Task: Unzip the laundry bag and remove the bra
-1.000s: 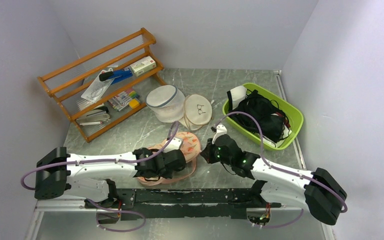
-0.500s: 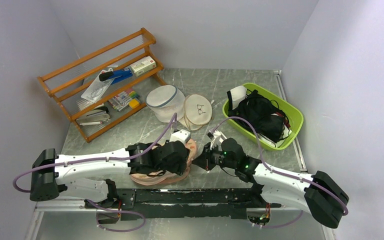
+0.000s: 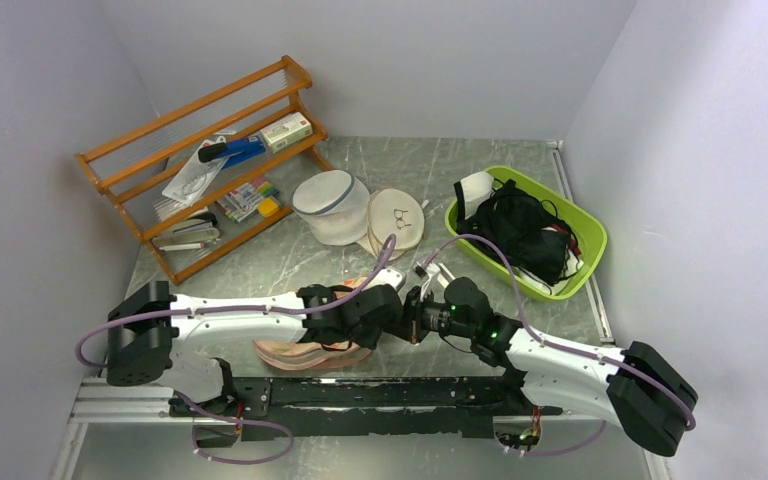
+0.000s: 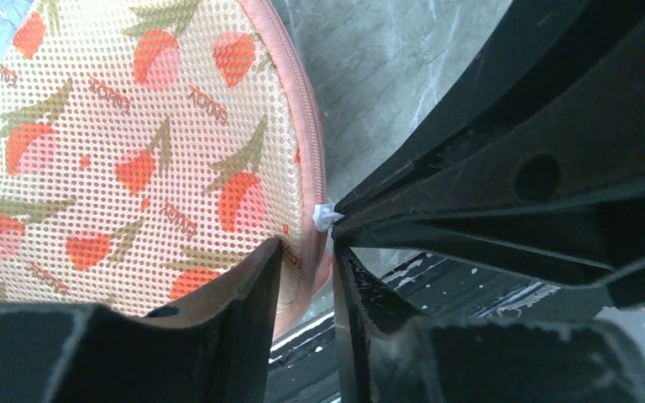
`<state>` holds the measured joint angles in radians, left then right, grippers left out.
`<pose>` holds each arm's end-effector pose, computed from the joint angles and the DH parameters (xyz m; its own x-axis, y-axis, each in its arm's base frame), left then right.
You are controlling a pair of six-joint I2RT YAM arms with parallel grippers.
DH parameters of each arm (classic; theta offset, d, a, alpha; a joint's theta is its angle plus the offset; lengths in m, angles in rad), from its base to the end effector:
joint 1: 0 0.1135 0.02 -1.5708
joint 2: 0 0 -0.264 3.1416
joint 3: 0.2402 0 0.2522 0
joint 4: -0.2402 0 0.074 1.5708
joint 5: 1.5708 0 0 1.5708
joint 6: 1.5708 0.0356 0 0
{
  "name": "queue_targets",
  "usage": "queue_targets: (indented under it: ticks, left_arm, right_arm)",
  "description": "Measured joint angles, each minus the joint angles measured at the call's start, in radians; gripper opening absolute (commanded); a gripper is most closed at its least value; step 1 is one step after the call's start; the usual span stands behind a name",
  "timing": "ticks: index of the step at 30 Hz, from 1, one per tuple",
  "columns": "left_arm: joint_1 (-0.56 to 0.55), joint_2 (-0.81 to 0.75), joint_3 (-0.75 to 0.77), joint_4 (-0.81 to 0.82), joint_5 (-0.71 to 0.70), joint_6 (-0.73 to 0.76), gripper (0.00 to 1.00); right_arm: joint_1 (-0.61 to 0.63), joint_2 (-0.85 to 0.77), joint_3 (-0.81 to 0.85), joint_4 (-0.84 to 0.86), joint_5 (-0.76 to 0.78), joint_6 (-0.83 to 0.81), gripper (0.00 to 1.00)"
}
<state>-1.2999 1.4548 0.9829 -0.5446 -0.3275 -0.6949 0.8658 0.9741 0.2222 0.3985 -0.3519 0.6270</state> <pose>0.0891 -0.2779 0.2262 -0.7299 0.3626 -0.5794 0.5203 0.8445 -0.1269 0.1153 0.1544 0.1712 -0.7240 -0.0010 -0.6898 -0.6171 0.4478 0.6471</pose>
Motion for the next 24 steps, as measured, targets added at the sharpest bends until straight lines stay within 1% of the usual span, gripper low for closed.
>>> queue_targets:
  ticks: [5, 7, 8, 13, 20, 24]
  left_arm:
    - [0.0, 0.023, 0.0, 0.0, -0.002, -0.001, 0.18]
    - [0.0, 0.023, 0.0, 0.0, -0.003, -0.002, 0.09]
    - [0.0, 0.023, 0.0, 0.001, -0.004, -0.002, 0.07]
    - [0.0, 0.01, -0.013, 0.001, -0.006, -0.006, 0.07]
    - [0.0, -0.023, -0.033, -0.008, -0.013, -0.017, 0.07]
    - [0.0, -0.023, -0.04, -0.004, -0.013, -0.021, 0.07]
  right_arm:
    - [0.0, -0.004, -0.004, -0.01, 0.003, 0.0, 0.0]
    - [0.0, -0.004, -0.004, -0.019, 0.01, 0.0, 0.0]
    - [0.0, -0.004, -0.004, -0.023, 0.017, 0.0, 0.0]
    - [0.005, -0.003, 0.009, -0.081, 0.097, 0.001, 0.0]
    - [-0.002, 0.024, 0.078, -0.254, 0.354, 0.049, 0.0]
    - [-0.018, 0.066, 0.112, -0.325, 0.435, 0.086, 0.0]
